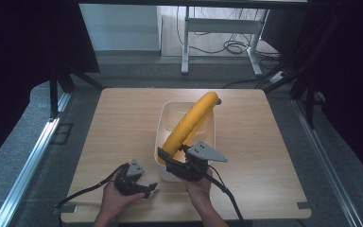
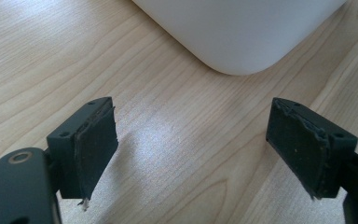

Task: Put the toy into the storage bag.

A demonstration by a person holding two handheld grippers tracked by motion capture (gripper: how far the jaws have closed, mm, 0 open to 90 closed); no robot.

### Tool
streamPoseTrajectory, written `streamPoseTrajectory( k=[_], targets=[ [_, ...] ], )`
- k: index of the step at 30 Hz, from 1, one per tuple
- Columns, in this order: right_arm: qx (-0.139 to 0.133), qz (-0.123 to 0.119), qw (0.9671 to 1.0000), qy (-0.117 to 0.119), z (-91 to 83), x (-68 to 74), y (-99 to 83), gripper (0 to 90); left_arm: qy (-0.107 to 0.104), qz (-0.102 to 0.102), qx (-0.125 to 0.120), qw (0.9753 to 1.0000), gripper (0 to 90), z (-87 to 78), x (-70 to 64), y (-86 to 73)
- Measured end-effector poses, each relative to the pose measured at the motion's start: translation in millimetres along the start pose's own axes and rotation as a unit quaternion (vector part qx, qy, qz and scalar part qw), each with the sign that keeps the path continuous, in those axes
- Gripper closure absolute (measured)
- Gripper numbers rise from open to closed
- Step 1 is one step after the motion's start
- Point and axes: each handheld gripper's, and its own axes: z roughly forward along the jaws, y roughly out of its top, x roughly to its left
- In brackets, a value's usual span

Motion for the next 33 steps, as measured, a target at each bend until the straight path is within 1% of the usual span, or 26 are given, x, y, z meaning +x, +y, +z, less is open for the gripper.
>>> streamPoseTrajectory(
  k=[4, 7, 9, 10, 16, 18, 21, 23, 28, 30, 32, 33],
  targets=[
    [0.004, -0.006, 1.0000, -0.001, -4.1, -1.5, 0.6, 39.1, 0.001, 0.002, 0.001, 1.0000, 16.6, -0.5, 0.2, 0.0],
    [0.005, -0.001, 1.0000, -0.002, -7.2, -2.9, 0.5, 35.6, 0.000, 0.000, 0.000, 1.0000, 16.5, 0.1, -0.2, 0.0],
    [0.004, 0.003, 1.0000, -0.002, -8.2, -3.5, 0.7, 34.8, 0.000, 0.000, 0.000, 1.0000, 16.6, 0.1, -0.2, 0.0],
    [0.005, 0.005, 1.0000, -0.002, -10.9, -5.1, 2.0, 32.5, 0.000, 0.000, 0.000, 1.0000, 16.5, -0.1, -0.1, 0.0],
    [0.011, 0.003, 0.9999, -0.001, -18.2, -7.1, 3.6, 30.0, 0.001, 0.000, 0.000, 1.0000, 16.5, -0.3, -0.1, 0.0],
    [0.015, -0.003, 0.9999, 0.005, -25.6, -10.1, 3.9, 29.5, 0.001, 0.001, 0.000, 1.0000, 16.5, -0.9, 0.1, 0.1],
    [0.016, -0.010, 0.9998, 0.008, -35.0, -14.7, 4.2, 29.9, 0.001, 0.001, 0.000, 1.0000, 16.5, -1.1, 0.2, 0.2],
    [0.018, -0.009, 0.9998, 0.009, -42.6, -19.2, 4.4, 30.3, 0.002, 0.000, 0.000, 1.0000, 16.6, -0.9, 0.1, 0.2],
    [0.024, -0.013, 0.9996, -0.005, -56.6, -31.4, 4.3, 31.3, 0.001, 0.000, 0.002, 1.0000, 16.5, 0.1, -0.1, 0.1],
    [0.026, -0.011, 0.9995, -0.011, -61.1, -36.3, 4.0, 31.5, 0.001, 0.000, 0.002, 1.0000, 16.5, 0.0, -0.1, 0.1],
    [0.028, -0.019, 0.9993, -0.019, -65.5, -42.2, 3.1, 31.7, 0.002, 0.001, 0.003, 1.0000, 16.5, -0.6, 0.1, 0.2],
    [0.028, -0.018, 0.9992, -0.022, -67.8, -45.1, 2.7, 31.7, 0.004, 0.000, 0.001, 1.0000, 16.5, -0.6, 0.0, 0.2]
  ],
)
